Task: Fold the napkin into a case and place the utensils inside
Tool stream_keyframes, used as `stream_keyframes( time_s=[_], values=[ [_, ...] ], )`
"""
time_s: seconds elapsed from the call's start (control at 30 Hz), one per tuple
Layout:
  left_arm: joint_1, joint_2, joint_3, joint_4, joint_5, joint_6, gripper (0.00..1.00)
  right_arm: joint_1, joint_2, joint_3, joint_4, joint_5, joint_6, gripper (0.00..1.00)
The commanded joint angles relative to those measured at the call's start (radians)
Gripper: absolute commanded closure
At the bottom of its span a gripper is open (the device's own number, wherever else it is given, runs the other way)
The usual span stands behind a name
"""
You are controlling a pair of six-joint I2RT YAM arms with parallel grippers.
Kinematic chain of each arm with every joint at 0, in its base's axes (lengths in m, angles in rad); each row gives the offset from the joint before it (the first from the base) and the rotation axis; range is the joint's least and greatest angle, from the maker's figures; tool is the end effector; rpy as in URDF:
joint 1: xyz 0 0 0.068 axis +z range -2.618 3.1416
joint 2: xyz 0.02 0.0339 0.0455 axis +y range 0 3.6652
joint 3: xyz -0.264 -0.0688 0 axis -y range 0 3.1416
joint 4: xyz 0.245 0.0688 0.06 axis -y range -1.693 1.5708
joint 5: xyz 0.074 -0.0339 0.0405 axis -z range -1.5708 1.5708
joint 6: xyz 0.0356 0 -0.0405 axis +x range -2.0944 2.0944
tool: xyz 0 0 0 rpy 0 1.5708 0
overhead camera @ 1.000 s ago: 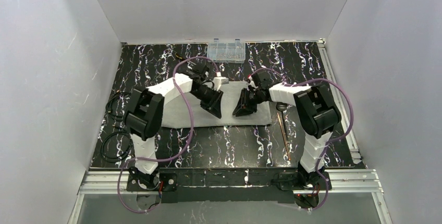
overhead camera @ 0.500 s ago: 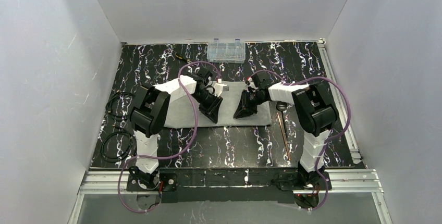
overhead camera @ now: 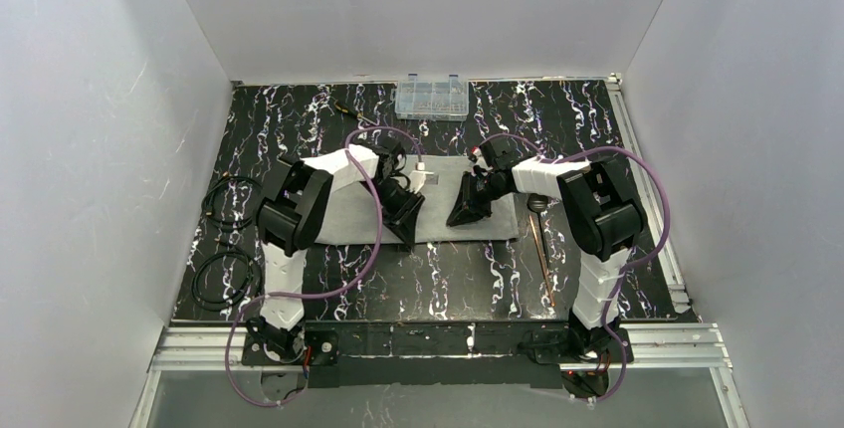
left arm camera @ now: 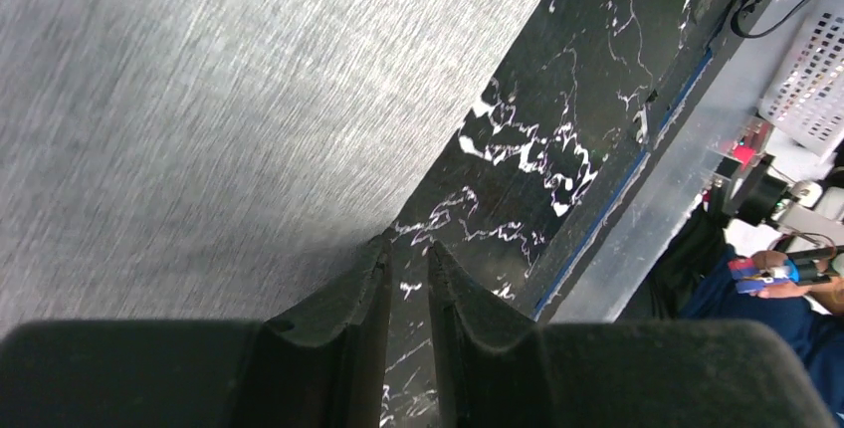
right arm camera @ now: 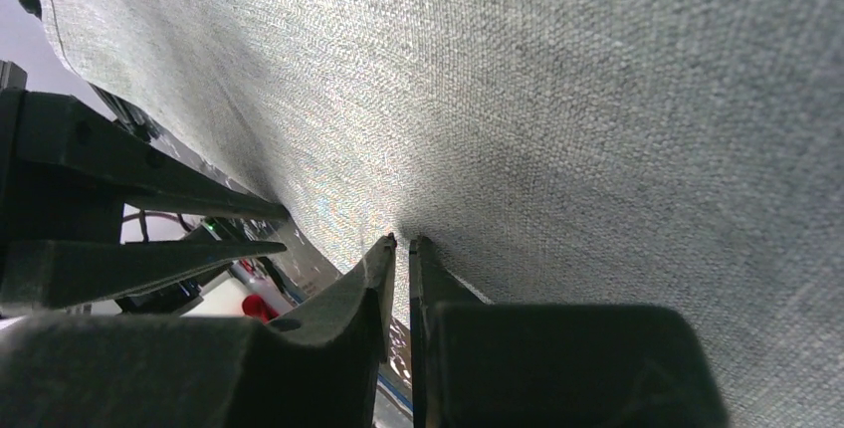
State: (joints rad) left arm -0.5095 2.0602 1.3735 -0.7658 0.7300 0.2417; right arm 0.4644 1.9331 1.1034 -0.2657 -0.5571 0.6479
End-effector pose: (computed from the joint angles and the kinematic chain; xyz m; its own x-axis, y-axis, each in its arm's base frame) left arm 0.3232 -0.2078 0.1378 -0.7382 0.6168 -0.2731 0.6271 0.4784 -0.6147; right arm 0.3232 0.1830 0.1275 -0.9939 0.0751 -0.0812 0.0041 0.7590 0.6511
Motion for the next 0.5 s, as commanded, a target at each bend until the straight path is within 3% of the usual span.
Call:
stream_keyframes(
  time_s=[0.0,0.47],
  values=[
    [0.078,-0.002,-0.009,-0.107,0.04,0.058,0.82,-0.006,0.005,0.007,-0.045,0.09,-0.031,0.8],
    [0.269,-0.017,-0.075,-0.235,0.007,0.176,0.82,-0.022,-0.031,0.013,-0.08,0.148,-0.041,0.83]
  ],
)
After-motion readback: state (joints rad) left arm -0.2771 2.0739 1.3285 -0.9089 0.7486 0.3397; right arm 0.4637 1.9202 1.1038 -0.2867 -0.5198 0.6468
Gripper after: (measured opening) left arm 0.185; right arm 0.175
